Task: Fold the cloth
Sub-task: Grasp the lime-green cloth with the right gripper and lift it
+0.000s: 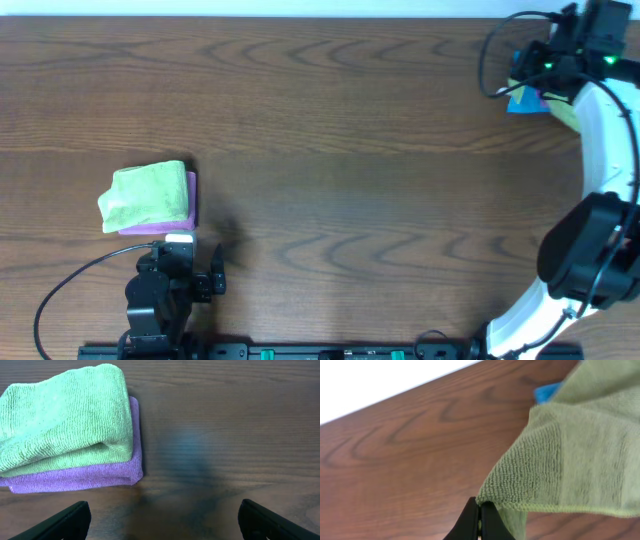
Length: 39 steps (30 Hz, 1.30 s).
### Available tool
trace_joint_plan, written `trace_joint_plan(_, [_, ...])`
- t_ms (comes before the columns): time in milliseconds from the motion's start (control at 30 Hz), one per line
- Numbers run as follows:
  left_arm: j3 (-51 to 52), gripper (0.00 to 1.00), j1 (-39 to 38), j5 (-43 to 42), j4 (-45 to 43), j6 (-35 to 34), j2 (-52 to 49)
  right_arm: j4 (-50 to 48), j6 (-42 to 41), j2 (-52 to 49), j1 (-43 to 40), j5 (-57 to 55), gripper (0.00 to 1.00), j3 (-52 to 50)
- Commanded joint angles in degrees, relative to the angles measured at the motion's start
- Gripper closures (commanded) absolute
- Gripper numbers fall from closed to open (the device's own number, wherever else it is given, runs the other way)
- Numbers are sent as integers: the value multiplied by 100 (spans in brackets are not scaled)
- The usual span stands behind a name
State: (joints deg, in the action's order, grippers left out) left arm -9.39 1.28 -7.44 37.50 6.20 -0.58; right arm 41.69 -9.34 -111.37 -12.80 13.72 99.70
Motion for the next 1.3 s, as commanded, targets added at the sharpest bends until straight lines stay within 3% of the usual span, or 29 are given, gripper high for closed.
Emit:
trace_joint_plan(0, [22, 5, -31, 20, 61, -22, 37, 374, 282, 52, 413, 72, 99, 48])
trace_joint_plan(300, [22, 5, -31, 20, 61, -22, 37, 778, 326, 52, 1631, 72, 99, 48])
trace_joint_plan(667, [22, 5, -31, 20, 61, -22, 37, 498, 323, -15, 3237, 61, 99, 35])
trace_joint_plan(1067, [22, 5, -31, 20, 61, -22, 37, 326, 258, -909, 4417, 42, 99, 35])
trace_joint_plan(1100, [22, 5, -31, 20, 61, -22, 37, 304, 258, -951, 4487, 107, 97, 35])
trace_joint_plan(1133, [22, 5, -31, 20, 61, -22, 37, 273, 260, -962, 4548, 205, 85, 35])
trace_joint_plan(1233, [22, 5, -31, 20, 63, -22, 37, 44, 321, -933, 4725, 575, 32, 39])
trace_joint_plan(1267, [22, 5, -31, 20, 61, -22, 37, -22, 321, -922, 4754, 671, 24, 39])
